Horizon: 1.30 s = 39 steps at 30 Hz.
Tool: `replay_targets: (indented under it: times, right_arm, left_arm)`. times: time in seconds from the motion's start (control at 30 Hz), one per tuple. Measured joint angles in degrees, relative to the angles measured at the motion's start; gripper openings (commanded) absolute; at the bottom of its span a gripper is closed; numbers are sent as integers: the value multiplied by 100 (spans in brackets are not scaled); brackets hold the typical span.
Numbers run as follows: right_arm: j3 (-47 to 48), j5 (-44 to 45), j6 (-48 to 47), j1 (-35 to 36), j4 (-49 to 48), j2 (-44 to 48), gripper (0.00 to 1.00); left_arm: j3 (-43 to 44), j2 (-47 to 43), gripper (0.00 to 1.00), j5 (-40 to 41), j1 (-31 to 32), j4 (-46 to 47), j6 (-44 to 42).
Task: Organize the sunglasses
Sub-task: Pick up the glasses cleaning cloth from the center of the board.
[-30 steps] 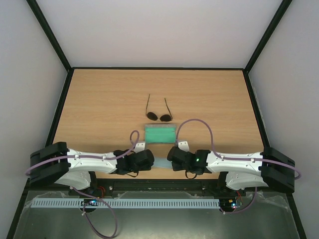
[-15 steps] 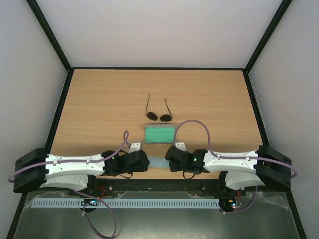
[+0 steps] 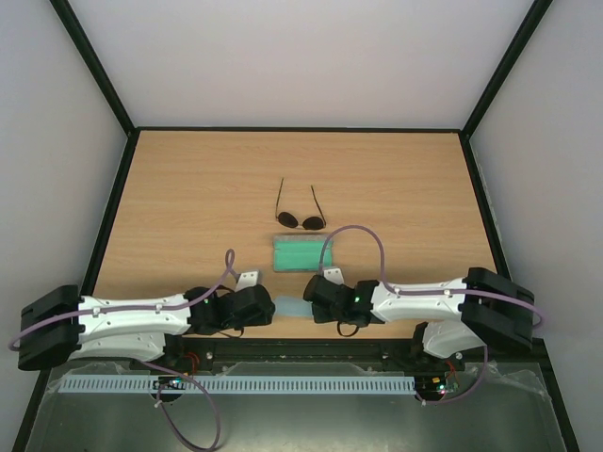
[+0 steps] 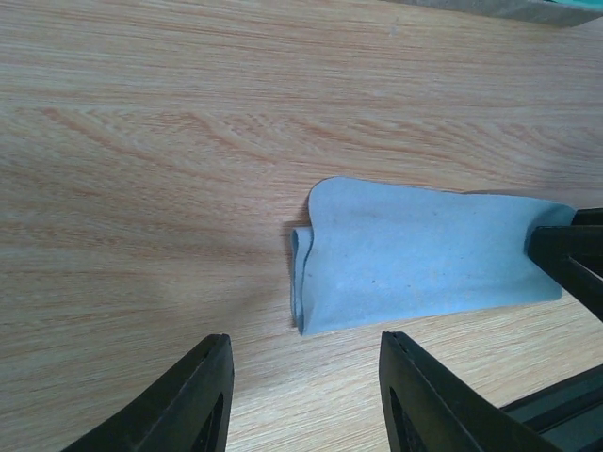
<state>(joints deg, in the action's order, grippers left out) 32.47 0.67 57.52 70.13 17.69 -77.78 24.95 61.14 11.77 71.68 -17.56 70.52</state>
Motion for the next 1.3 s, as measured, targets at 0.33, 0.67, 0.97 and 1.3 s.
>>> replay_targets:
  times: [0.33,0.67,0.97,1.3]
  right_arm:
    - [46,-7,-46,0,-50,-101,5]
    - [46,-24,-74,0,-87,-114,2]
    - [44,-20,-98,0,-92,-114,1]
    - [15,44,-98,-4,-79,39,1]
  left_arm:
    - [-42,203,46,-157,-13,162,-44]
    - [42,1005,45,-275,-59,960,-175]
    - [133,1469,2,-422,-72,1427,-293]
    - [199,1349,2,-398,-133,1060,-284]
